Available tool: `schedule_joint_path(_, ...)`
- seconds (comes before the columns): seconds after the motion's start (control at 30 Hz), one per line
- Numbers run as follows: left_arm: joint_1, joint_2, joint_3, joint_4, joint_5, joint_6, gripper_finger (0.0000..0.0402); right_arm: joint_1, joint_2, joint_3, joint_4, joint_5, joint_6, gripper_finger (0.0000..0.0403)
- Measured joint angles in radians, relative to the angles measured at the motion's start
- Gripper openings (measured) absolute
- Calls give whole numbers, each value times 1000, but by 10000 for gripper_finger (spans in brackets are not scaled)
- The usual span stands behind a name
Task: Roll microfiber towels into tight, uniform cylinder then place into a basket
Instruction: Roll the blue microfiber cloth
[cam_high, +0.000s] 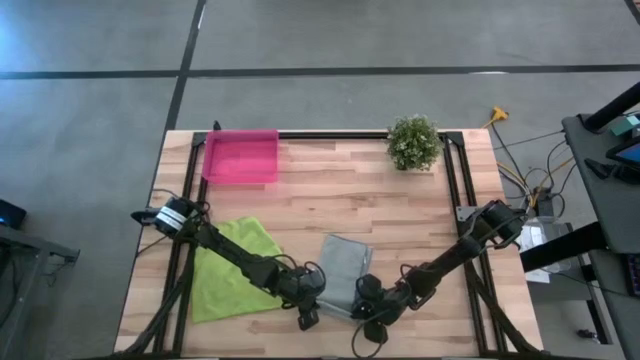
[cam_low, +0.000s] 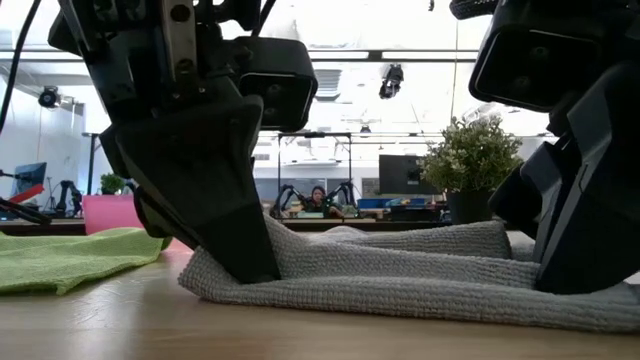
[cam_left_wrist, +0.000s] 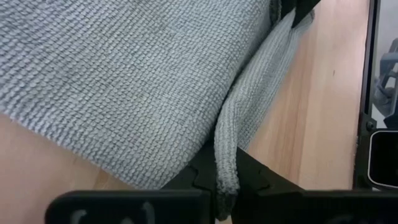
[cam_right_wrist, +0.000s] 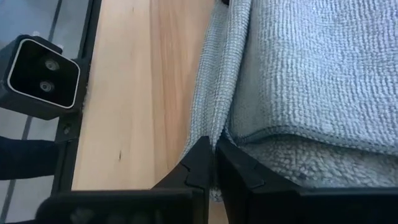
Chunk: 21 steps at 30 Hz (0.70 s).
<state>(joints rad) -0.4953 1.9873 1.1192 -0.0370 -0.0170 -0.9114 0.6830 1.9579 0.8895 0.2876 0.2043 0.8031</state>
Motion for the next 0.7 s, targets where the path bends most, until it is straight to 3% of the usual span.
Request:
schedule_joint_path(0.27, 0, 0, -8, 7, 5, 0, 1, 0, -10, 1, -9, 0, 1, 51)
schedule_joint_path(0.53, 3, 0, -11, -8, 17, 0, 1, 2, -116, -3, -96, 28, -12, 93)
schedule_joint_path(0.7, 3, 0, -10, -8, 19, 0, 0, 1, -181, -2, -82, 189, -117, 101)
